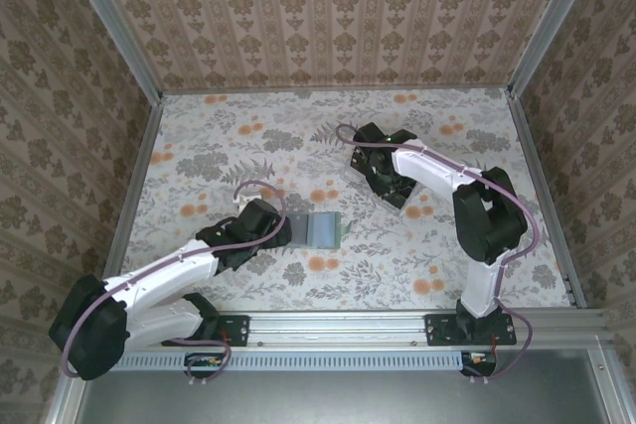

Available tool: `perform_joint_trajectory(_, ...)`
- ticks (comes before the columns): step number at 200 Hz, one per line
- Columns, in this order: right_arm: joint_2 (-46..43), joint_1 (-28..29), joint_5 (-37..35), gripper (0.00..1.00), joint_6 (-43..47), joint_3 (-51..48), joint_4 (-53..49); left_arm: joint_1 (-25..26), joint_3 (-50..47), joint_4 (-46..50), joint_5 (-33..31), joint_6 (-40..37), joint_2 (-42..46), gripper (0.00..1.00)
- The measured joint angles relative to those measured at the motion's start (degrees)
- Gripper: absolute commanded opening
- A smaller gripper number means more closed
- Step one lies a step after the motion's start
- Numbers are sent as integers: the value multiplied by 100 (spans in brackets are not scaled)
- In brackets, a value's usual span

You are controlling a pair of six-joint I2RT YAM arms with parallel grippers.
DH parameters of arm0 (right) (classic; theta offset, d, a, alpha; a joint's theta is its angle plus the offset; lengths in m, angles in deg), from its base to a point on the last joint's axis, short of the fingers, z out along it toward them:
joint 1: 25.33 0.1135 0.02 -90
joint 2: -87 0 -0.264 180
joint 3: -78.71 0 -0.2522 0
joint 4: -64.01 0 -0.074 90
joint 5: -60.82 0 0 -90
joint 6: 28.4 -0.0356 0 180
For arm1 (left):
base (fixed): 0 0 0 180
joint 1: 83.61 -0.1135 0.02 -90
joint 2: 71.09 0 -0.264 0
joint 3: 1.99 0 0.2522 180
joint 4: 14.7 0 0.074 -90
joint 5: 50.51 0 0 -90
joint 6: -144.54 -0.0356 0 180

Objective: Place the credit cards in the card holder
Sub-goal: Pick up the credit card from the storage box.

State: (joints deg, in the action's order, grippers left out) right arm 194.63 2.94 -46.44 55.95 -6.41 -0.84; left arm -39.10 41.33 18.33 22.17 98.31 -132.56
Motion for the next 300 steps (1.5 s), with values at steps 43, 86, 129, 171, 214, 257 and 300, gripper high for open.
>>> perform_joint_trajectory(43,85,11,-61,25,79,-2,13,-42,0,-44,42,-7,0,100)
perform_joint_trajectory(86,87,15,-59,22,103,-55,33,-42,0,-66,66,-7,0,100)
perform_joint_trajectory(129,87,66,-37,17,146,-96,52,-42,0,-92,68,-7,0,100)
perform_joint_trajectory(171,87,125,-35,14,256,-96,50,-42,0,-170,74,-7,-13,100)
perform_joint_trajectory(214,85,186,-13,7,400,-50,-13,-42,0,-212,109,-7,-83,100)
perform_joint_trajectory(257,85,330,-11,0,570,245,-173,-42,0,-243,129,-7,-107,100)
perform_joint_trajectory(300,63,466,-42,0,568,466,-356,-42,0,-267,170,-7,-153,100)
